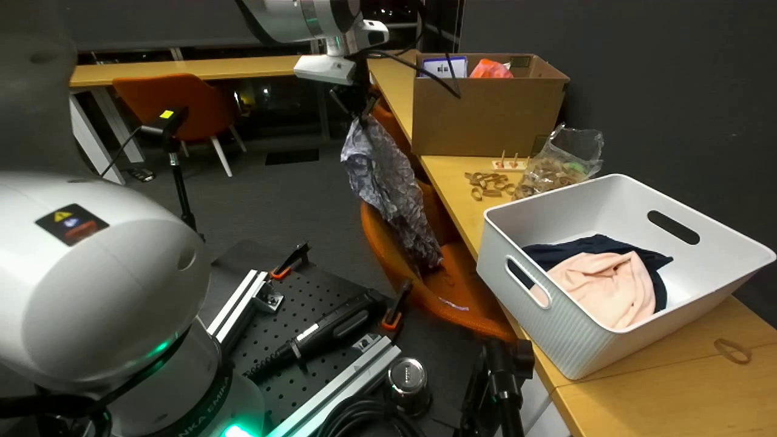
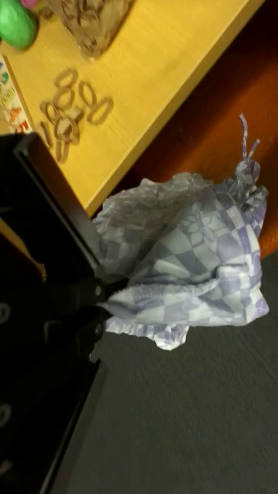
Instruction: Pick up all the items from the white basket and put them on the backrest of the orange chair
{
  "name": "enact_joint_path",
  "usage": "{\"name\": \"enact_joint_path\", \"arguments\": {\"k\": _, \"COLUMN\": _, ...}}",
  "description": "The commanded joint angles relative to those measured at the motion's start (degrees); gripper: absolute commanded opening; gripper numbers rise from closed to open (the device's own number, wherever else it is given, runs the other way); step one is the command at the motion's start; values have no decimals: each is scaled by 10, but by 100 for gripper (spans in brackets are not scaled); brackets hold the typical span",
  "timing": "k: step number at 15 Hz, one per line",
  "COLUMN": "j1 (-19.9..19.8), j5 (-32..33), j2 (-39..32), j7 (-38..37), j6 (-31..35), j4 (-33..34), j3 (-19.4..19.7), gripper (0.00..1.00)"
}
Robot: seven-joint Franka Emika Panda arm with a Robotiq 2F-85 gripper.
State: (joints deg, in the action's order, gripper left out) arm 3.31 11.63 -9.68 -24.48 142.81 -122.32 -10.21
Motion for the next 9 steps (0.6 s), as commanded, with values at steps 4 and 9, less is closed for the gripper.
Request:
{"name": "enact_joint_path", "arguments": {"k": 4, "j1": 11, "j5": -216, "j2": 6, "j7": 173, "j6": -24, "j4": -15, "j3": -9, "gripper": 1}}
{"name": "enact_joint_path", "arguments": {"k": 9, "j1": 14, "j5": -234, "j2": 7, "j7": 159, "j6": -45, "j4": -24, "j3": 6, "gripper": 52}}
